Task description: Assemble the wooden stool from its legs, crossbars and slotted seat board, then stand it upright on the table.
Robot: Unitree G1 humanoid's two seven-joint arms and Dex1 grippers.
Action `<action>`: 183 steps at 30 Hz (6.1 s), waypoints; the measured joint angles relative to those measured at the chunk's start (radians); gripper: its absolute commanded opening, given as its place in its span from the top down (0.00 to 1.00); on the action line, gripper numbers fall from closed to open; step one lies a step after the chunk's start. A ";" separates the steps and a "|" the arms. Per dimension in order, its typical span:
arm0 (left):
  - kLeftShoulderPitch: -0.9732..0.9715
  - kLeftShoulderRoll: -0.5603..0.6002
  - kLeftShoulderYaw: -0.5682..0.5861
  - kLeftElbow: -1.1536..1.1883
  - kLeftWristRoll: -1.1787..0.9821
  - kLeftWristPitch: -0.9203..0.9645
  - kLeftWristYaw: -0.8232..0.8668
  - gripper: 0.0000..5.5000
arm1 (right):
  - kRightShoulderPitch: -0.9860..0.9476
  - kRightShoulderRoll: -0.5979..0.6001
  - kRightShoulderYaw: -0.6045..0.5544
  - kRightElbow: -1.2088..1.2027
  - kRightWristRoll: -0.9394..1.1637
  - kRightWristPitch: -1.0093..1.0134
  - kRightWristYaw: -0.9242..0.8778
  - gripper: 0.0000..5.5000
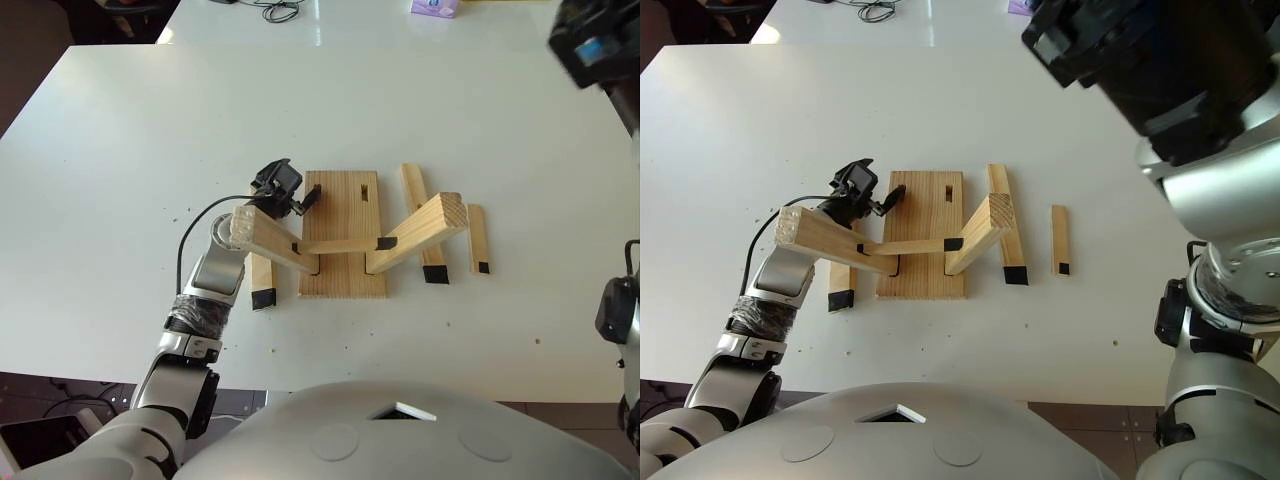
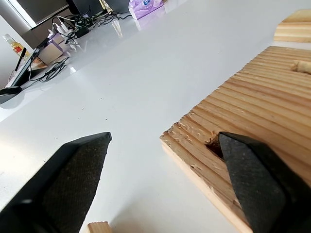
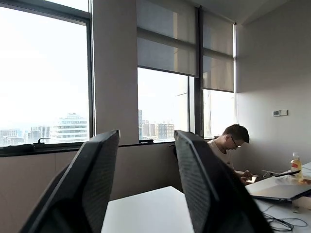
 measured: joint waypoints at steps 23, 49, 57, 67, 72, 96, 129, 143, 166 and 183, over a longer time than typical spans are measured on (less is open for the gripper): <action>-0.017 -0.010 -0.012 -0.023 0.000 0.023 -0.028 0.26 | 0.383 0.159 0.199 -0.016 -0.346 -0.031 0.230 0.02; -0.681 0.324 -0.012 0.055 -0.572 0.555 -1.179 0.42 | 0.750 0.043 -0.085 0.034 -0.472 -0.021 0.394 0.02; -0.607 0.358 -0.075 -0.159 -0.655 0.643 -1.202 0.55 | 0.757 0.053 -0.066 0.024 -0.515 -0.019 0.411 0.02; -0.498 0.334 -0.186 -0.213 -0.521 0.523 -1.101 0.55 | 0.742 0.075 -0.026 0.017 -0.562 -0.009 0.412 0.02; -0.498 0.307 -0.191 -0.205 -0.510 0.522 -1.083 0.55 | 0.733 0.083 -0.020 0.017 -0.573 -0.007 0.413 0.02; -0.499 0.290 -0.232 -0.196 -0.506 0.496 -1.102 0.55 | 0.716 0.090 0.025 0.005 -0.600 0.011 0.403 0.02; -0.440 0.316 -0.244 -0.191 -0.597 0.567 -1.016 0.55 | 0.719 0.096 0.052 -0.067 -0.612 0.041 0.374 0.02; -0.452 0.310 -0.249 -0.164 -0.636 0.645 -0.997 0.55 | 0.724 0.097 0.053 -0.073 -0.613 0.040 0.371 0.02; -0.533 0.141 -0.200 0.085 -0.624 0.514 -0.654 0.55 | 0.525 0.144 0.008 -0.062 -0.526 0.032 0.207 0.06; -0.515 0.047 0.217 -0.139 -0.866 0.806 -0.381 0.55 | 0.436 0.202 0.079 -0.031 -0.529 0.021 0.157 0.37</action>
